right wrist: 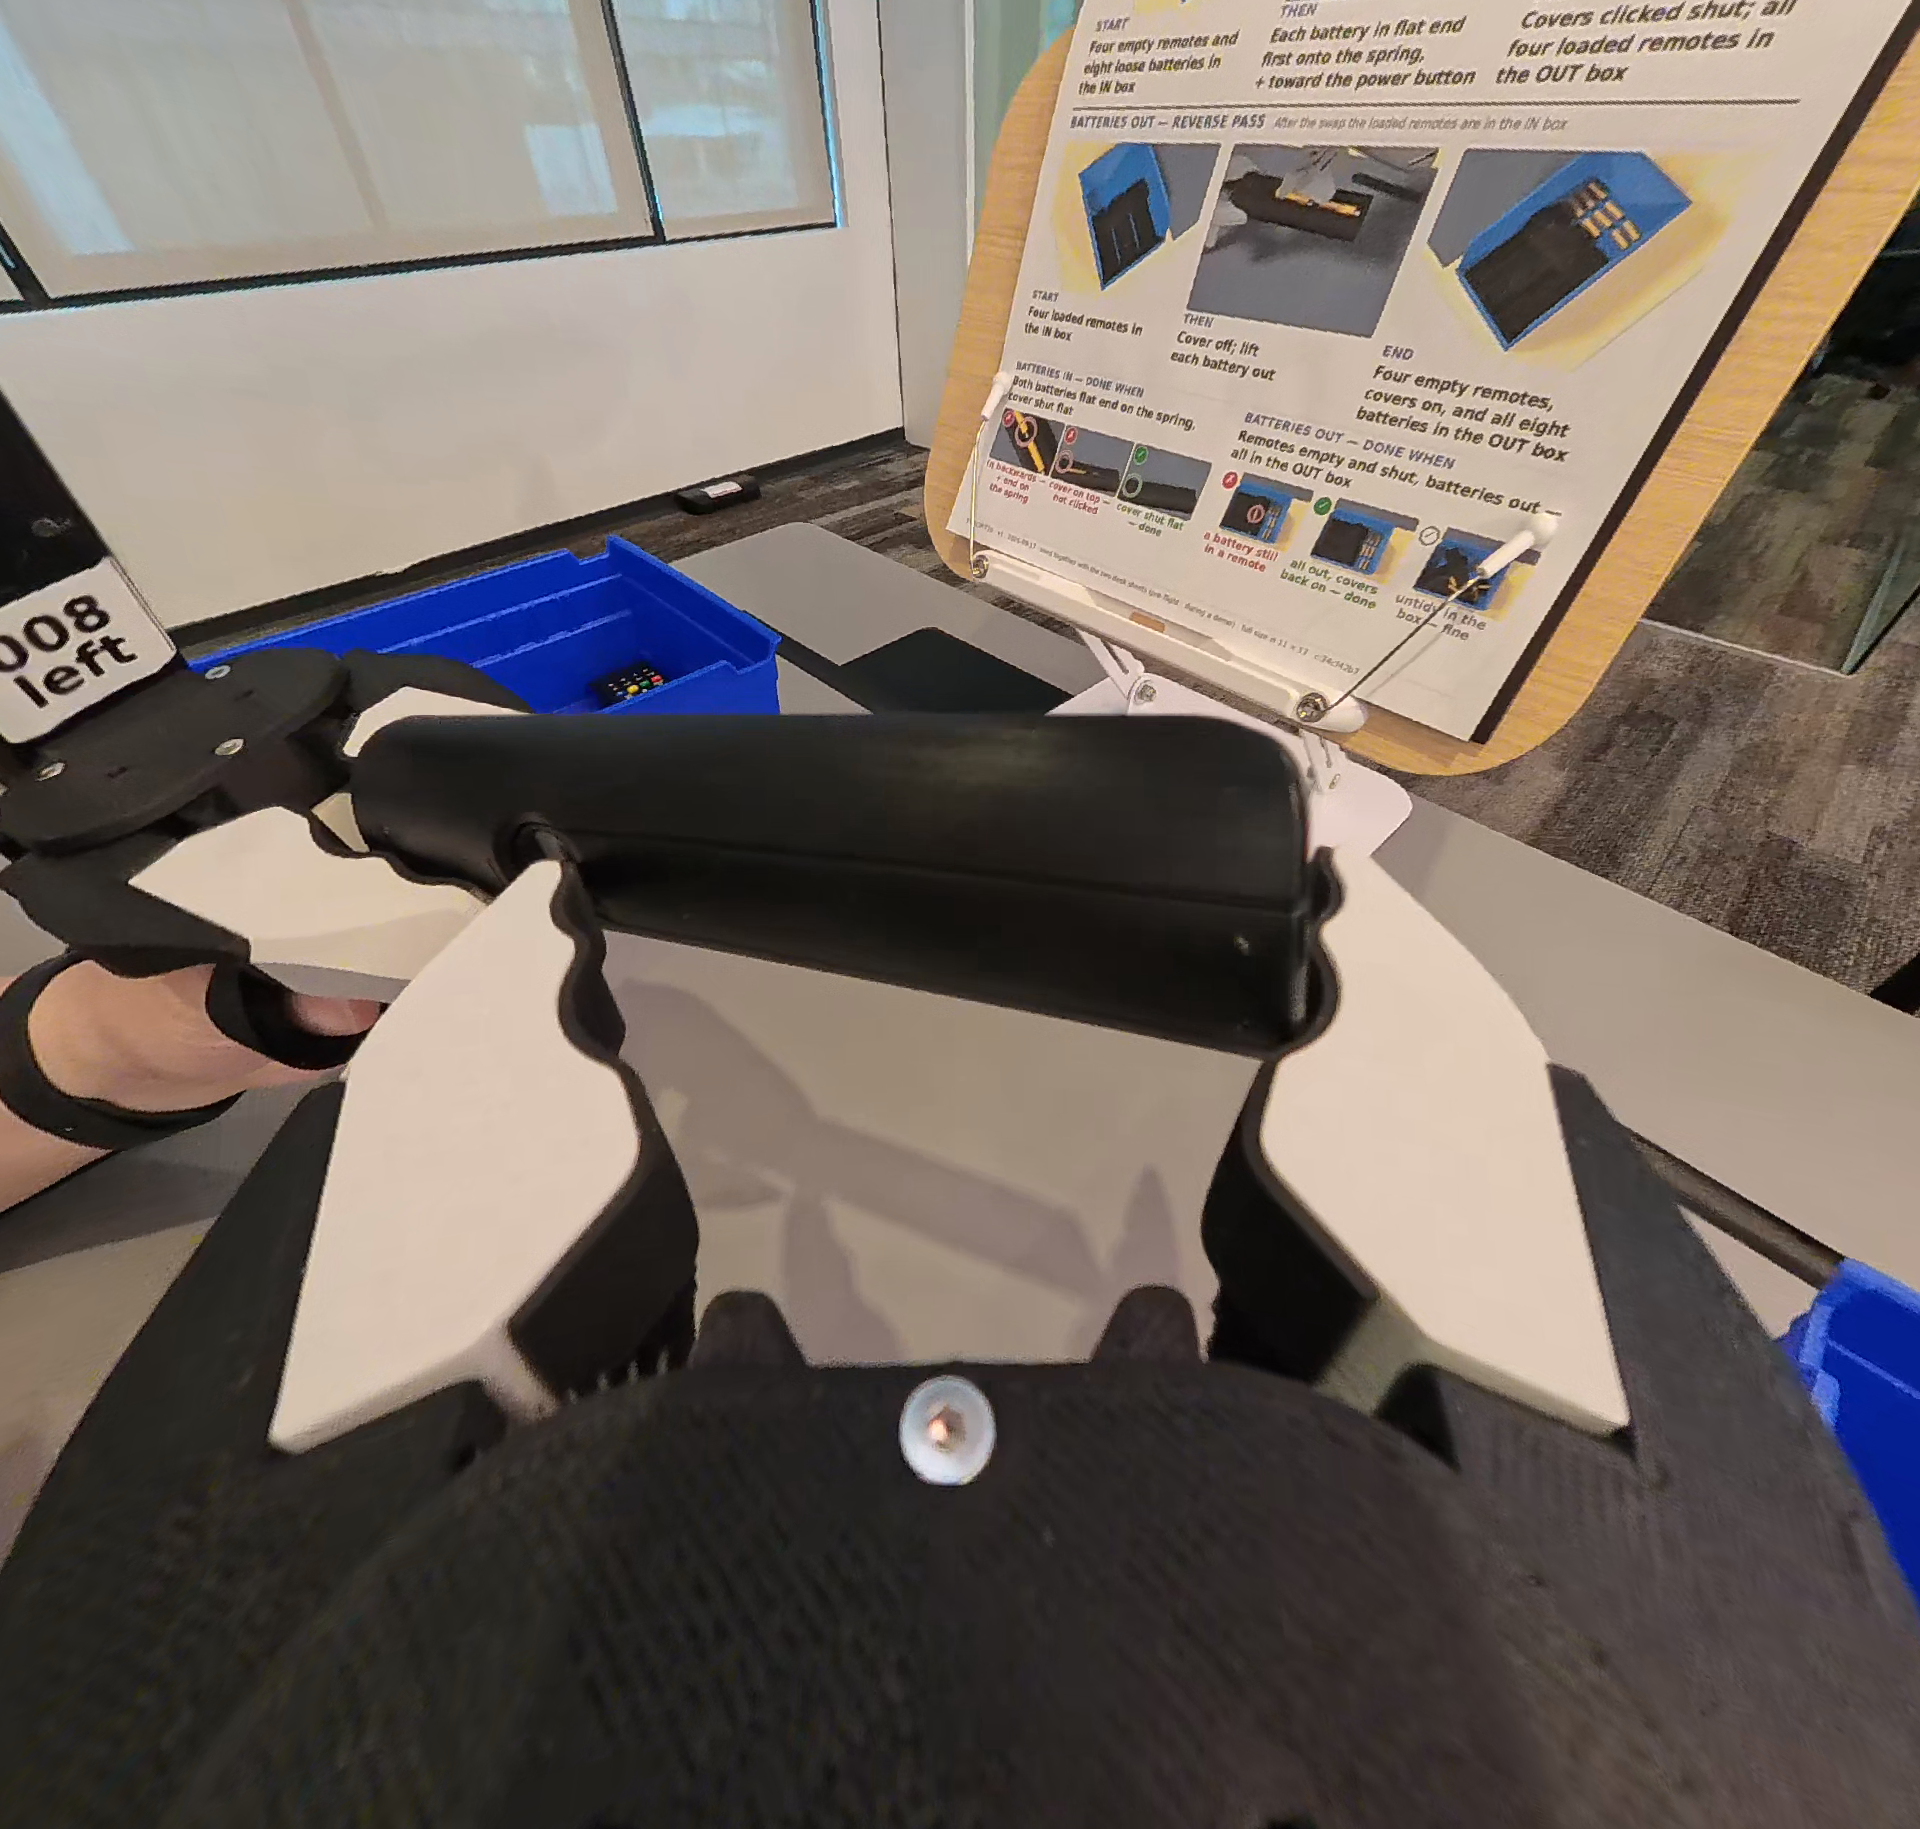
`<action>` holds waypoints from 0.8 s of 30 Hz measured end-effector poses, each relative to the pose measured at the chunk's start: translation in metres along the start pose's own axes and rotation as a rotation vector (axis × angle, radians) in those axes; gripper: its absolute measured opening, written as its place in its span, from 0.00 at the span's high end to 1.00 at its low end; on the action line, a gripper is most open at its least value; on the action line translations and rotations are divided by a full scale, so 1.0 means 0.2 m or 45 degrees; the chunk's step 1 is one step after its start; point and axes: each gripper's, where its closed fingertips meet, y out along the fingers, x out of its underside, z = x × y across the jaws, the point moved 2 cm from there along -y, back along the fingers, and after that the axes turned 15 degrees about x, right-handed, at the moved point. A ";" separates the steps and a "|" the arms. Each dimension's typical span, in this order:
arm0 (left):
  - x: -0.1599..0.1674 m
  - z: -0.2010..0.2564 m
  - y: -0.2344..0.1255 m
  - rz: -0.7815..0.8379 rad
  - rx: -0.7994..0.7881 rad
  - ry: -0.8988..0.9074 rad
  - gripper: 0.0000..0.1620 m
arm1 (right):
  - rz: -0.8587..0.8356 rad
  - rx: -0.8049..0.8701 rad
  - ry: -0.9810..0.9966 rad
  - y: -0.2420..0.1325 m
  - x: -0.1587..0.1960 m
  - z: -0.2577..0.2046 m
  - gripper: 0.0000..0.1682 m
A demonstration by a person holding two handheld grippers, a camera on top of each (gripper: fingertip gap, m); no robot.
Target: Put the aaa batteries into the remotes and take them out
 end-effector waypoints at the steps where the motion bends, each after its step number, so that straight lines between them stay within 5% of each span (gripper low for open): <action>1: 0.00 0.00 0.00 -0.003 0.003 -0.003 0.86 | -0.003 -0.004 0.003 0.00 0.00 0.00 0.25; 24: 0.02 0.01 0.00 -0.005 0.043 -0.010 0.85 | -0.004 -0.030 -0.046 -0.03 -0.01 0.01 0.31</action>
